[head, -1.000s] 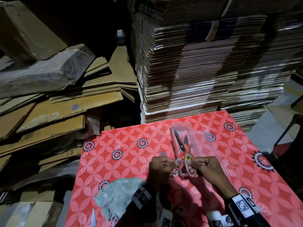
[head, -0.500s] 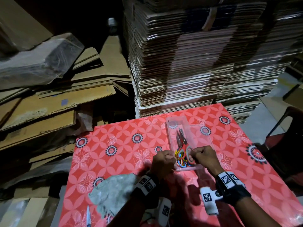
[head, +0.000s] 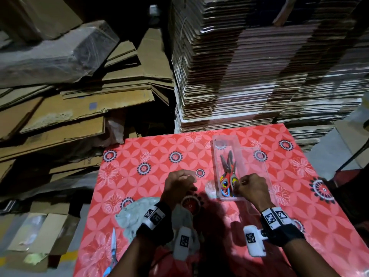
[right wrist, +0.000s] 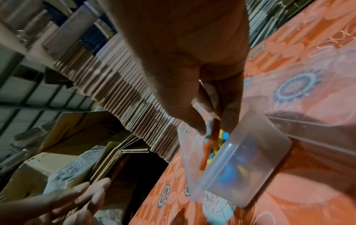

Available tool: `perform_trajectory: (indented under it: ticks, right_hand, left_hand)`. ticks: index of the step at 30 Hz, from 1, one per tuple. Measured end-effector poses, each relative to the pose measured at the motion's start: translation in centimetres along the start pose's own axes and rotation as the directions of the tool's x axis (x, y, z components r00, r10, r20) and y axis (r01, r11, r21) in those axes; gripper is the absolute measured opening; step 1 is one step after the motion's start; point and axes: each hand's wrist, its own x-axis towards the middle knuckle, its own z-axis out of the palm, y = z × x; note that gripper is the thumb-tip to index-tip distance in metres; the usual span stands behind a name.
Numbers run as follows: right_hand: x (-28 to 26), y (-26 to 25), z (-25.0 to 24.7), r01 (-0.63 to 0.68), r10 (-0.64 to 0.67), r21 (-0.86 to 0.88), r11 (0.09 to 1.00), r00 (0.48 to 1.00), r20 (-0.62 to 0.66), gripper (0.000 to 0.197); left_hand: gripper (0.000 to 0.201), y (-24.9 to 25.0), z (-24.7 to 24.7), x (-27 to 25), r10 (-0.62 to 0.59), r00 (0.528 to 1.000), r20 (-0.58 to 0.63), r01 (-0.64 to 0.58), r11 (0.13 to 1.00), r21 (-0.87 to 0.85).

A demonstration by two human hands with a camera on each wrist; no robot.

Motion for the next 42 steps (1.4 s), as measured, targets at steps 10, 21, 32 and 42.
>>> perform_trajectory:
  ticks: [10, 21, 32, 42]
  right_hand:
    - [-4.5, -7.8, 2.2, 0.398, -0.417, 0.125, 0.909, 0.879, 0.23, 0.017]
    - [-13.3, -17.9, 16.3, 0.581, -0.693, 0.431, 0.691, 0.362, 0.624, 0.019]
    - [-14.3, -17.5, 19.7, 0.694, -0.606, 0.182, 0.696, 0.433, 0.667, 0.027]
    - [-15.4, -17.3, 18.8, 0.712, -0.655, 0.244, 0.659, 0.383, 0.651, 0.011]
  left_hand:
    - [0.015, 0.8, -8.8, -6.5, -0.026, 0.955, -0.295, 0.0, 0.996, -0.087]
    - [0.012, -8.1, -20.2, -14.6, -0.15, 0.757, -0.636, 0.32, 0.933, 0.161]
    - [0.038, -13.5, -19.7, -16.8, -0.457, 0.705, -0.542, 0.698, 0.582, 0.418]
    - [0.036, -14.1, -19.5, -16.2, -0.365, 0.754, -0.547, 0.634, 0.621, 0.46]
